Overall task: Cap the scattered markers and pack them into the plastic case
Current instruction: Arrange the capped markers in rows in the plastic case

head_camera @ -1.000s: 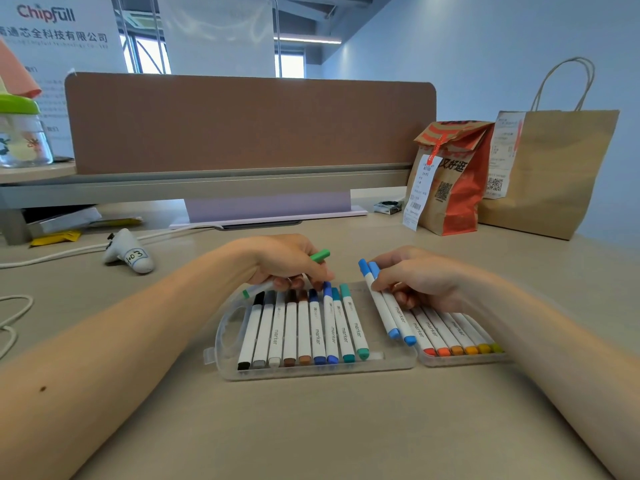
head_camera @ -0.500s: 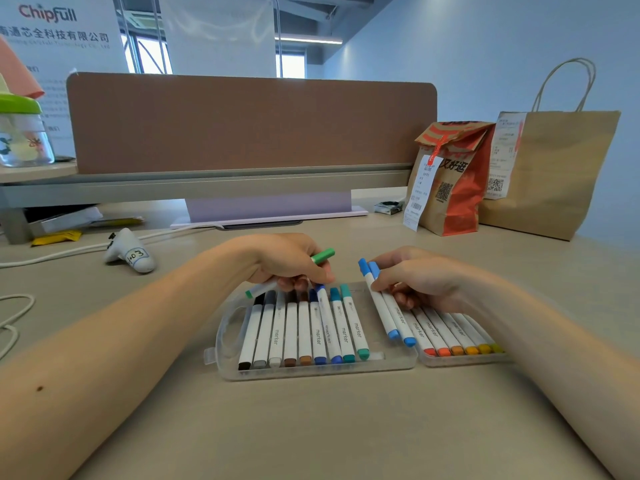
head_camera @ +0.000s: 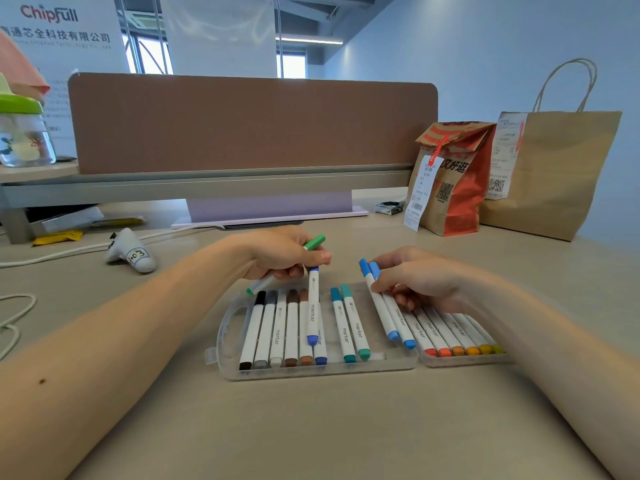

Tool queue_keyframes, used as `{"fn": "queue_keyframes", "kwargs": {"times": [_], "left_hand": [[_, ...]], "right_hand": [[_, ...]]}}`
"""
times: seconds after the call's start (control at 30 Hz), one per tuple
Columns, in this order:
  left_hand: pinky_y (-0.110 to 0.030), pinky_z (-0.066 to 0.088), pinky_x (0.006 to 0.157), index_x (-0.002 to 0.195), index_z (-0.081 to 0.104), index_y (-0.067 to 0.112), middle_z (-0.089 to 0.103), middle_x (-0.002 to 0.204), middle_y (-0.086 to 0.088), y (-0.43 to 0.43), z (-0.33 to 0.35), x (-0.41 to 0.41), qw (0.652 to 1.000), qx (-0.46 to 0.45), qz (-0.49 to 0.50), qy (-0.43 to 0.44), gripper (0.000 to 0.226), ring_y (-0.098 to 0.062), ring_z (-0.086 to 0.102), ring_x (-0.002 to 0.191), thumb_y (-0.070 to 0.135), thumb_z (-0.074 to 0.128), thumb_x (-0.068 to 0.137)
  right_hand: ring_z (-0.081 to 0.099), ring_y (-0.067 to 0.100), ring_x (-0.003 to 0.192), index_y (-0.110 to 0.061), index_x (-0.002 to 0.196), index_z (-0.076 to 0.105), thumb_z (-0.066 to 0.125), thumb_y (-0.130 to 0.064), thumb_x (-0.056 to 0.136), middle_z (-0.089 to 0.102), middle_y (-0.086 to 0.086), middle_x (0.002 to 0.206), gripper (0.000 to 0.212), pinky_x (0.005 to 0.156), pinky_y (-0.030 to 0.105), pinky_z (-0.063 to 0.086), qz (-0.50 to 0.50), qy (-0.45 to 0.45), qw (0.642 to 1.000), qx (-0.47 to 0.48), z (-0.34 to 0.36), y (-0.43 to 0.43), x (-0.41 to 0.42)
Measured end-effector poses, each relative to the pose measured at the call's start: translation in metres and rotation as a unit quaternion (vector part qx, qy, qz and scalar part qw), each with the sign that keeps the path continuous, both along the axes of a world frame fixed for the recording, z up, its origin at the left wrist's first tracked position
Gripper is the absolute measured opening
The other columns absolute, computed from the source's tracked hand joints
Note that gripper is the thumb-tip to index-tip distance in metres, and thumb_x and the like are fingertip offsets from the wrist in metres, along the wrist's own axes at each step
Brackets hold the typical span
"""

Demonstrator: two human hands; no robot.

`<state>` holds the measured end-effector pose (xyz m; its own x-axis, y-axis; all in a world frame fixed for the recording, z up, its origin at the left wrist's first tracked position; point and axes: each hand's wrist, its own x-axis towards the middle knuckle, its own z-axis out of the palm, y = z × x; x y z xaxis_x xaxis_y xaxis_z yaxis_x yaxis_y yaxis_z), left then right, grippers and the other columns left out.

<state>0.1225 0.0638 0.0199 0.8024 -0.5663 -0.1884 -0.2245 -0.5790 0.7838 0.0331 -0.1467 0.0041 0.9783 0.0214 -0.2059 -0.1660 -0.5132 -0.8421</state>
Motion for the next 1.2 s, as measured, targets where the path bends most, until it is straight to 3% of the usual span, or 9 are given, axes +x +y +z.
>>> {"fn": "queue_keyframes", "kwargs": {"times": [0.23, 0.37, 0.63, 0.8, 0.93, 1.1, 1.2], "left_hand": [[-0.018, 0.033, 0.039, 0.107, 0.057, 0.01, 0.054, 0.064, 0.001, 0.0, -0.001, 0.004, 0.999, -0.01, -0.002, 0.04, 0.014, -0.007, 0.041, 0.048, 0.021, 0.049, 0.103], [-0.019, 0.034, 0.043, 0.099, 0.057, 0.014, 0.054, 0.068, 0.001, 0.003, 0.002, 0.003, 0.999, 0.025, -0.031, 0.017, 0.012, -0.007, 0.042, 0.051, 0.026, 0.059, 0.098], [-0.02, 0.033, 0.046, 0.103, 0.064, 0.007, 0.056, 0.065, 0.001, 0.021, 0.011, 0.012, 0.997, 0.066, 0.026, -0.007, 0.026, -0.008, 0.04, 0.05, 0.028, 0.071, 0.088], [-0.017, 0.032, 0.045, 0.099, 0.065, 0.011, 0.058, 0.07, -0.001, 0.024, 0.008, 0.015, 0.994, 0.108, 0.017, -0.004, 0.028, -0.006, 0.041, 0.05, 0.031, 0.077, 0.083], [-0.018, 0.033, 0.048, 0.105, 0.065, 0.008, 0.059, 0.073, -0.001, 0.023, 0.005, 0.017, 0.991, 0.133, 0.007, -0.013, 0.035, -0.006, 0.041, 0.051, 0.03, 0.078, 0.082], [-0.017, 0.033, 0.046, 0.113, 0.063, 0.004, 0.058, 0.076, -0.002, 0.022, 0.003, 0.019, 0.992, 0.126, 0.0, -0.011, 0.037, -0.006, 0.041, 0.051, 0.026, 0.075, 0.086], [-0.016, 0.033, 0.046, 0.108, 0.065, 0.007, 0.058, 0.076, -0.002, 0.022, 0.005, 0.02, 0.992, 0.123, 0.005, 0.003, 0.027, -0.007, 0.042, 0.053, 0.025, 0.071, 0.089]], "right_hand": [[0.047, 0.01, 0.054, -0.018, 0.127, 0.058, 0.058, -0.012, 0.092, 0.057, 0.007, 0.083, 0.035, 0.05, 0.022, 0.042, -0.002, -0.008, 0.999, -0.036, 0.001, 0.003, 0.0], [0.061, 0.015, 0.068, -0.015, 0.126, 0.06, 0.061, -0.018, 0.09, 0.069, 0.01, 0.092, 0.036, 0.056, 0.024, 0.05, 0.009, -0.016, 0.995, -0.099, 0.001, 0.006, 0.001], [0.063, 0.008, 0.051, -0.011, 0.131, 0.057, 0.068, -0.012, 0.086, 0.07, 0.01, 0.086, 0.046, 0.051, 0.02, 0.053, -0.01, -0.038, 0.987, -0.154, 0.011, 0.008, -0.003], [0.064, 0.009, 0.052, -0.017, 0.141, 0.049, 0.073, -0.014, 0.083, 0.066, 0.005, 0.091, 0.064, 0.05, 0.019, 0.052, 0.021, -0.036, 0.976, -0.211, 0.01, 0.015, -0.003], [0.065, 0.008, 0.053, -0.024, 0.134, 0.055, 0.076, -0.021, 0.082, 0.058, -0.003, 0.094, 0.057, 0.05, 0.016, 0.051, 0.031, -0.057, 0.963, -0.262, 0.01, 0.018, -0.005], [0.063, 0.006, 0.051, -0.023, 0.127, 0.061, 0.076, -0.019, 0.082, 0.066, 0.0, 0.089, 0.047, 0.048, 0.014, 0.048, 0.029, -0.057, 0.97, -0.235, 0.012, 0.021, -0.007], [0.062, 0.005, 0.048, -0.021, 0.122, 0.064, 0.075, -0.014, 0.082, 0.069, 0.004, 0.082, 0.041, 0.048, 0.015, 0.048, 0.011, -0.052, 0.989, -0.137, 0.014, 0.021, -0.008]]}}
